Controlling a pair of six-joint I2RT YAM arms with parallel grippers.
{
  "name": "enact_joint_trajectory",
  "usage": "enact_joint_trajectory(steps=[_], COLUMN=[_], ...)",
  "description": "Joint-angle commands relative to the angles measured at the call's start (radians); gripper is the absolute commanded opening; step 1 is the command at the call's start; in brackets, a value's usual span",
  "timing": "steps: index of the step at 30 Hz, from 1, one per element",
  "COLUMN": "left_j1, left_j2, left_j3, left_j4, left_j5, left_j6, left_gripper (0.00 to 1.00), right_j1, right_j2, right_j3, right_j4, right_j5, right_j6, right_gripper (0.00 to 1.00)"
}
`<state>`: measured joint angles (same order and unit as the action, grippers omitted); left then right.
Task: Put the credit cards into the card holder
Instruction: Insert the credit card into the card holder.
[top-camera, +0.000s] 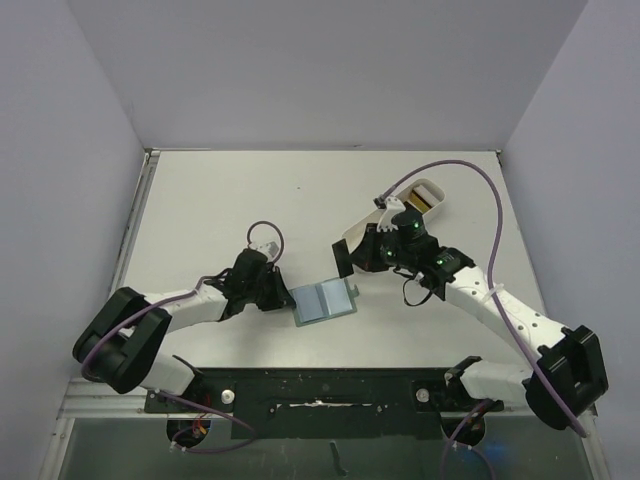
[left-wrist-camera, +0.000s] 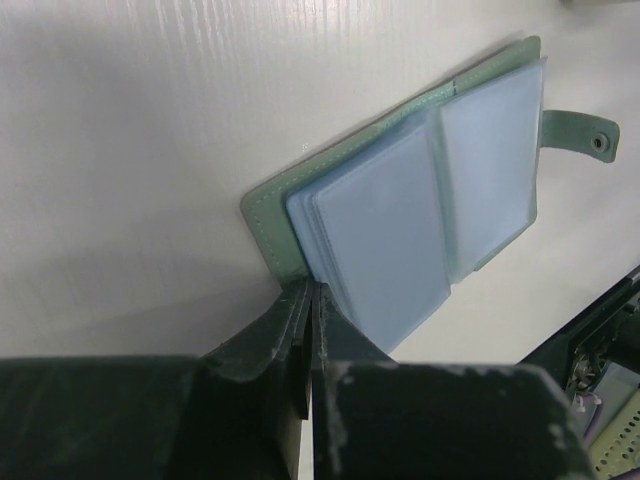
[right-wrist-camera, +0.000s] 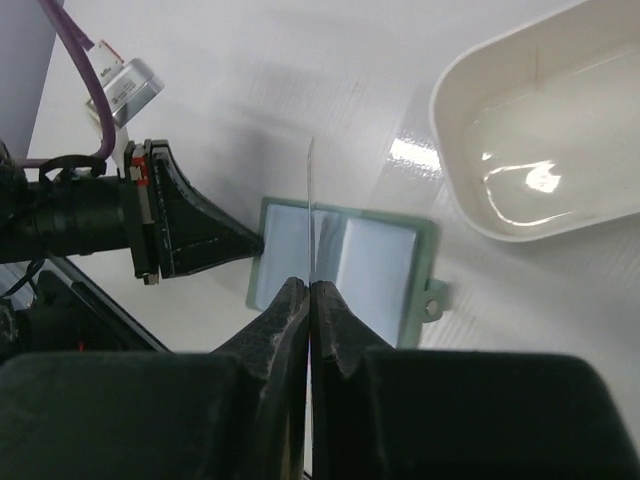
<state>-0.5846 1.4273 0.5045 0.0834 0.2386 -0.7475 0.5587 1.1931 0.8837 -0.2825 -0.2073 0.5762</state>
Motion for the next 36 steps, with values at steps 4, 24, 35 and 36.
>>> enact_joint_trajectory(steps=[4,24,35,36], left_j1=[0.008,0.025,0.025,0.025], left_j2=[0.028,-0.043,-0.078,-0.071], left_j3=[0.024,0.041,0.047,0.043], left_j4=[0.042,-0.025,0.019,0.032], left_j5=[-0.071,-0.097,-0.015,-0.007], left_j6=[0.01,0.009,-0.022,-0.024], left_gripper=[0.0,0.11,0.21,0.21], right_j1=[0.071,0.212,0.26,0.262], right_j2=[0.06,0.277,0.309,0.311], right_j3=[-0.069,-0.049,0.032,0.034], right_j4=[0.204,0.155,0.06,0.059], right_j5=[-0.033,0.161,0.256,0.256], right_j6=[0.125,0.301,0.315,0.315], right_gripper=[0.0,0.0,0.0,0.0])
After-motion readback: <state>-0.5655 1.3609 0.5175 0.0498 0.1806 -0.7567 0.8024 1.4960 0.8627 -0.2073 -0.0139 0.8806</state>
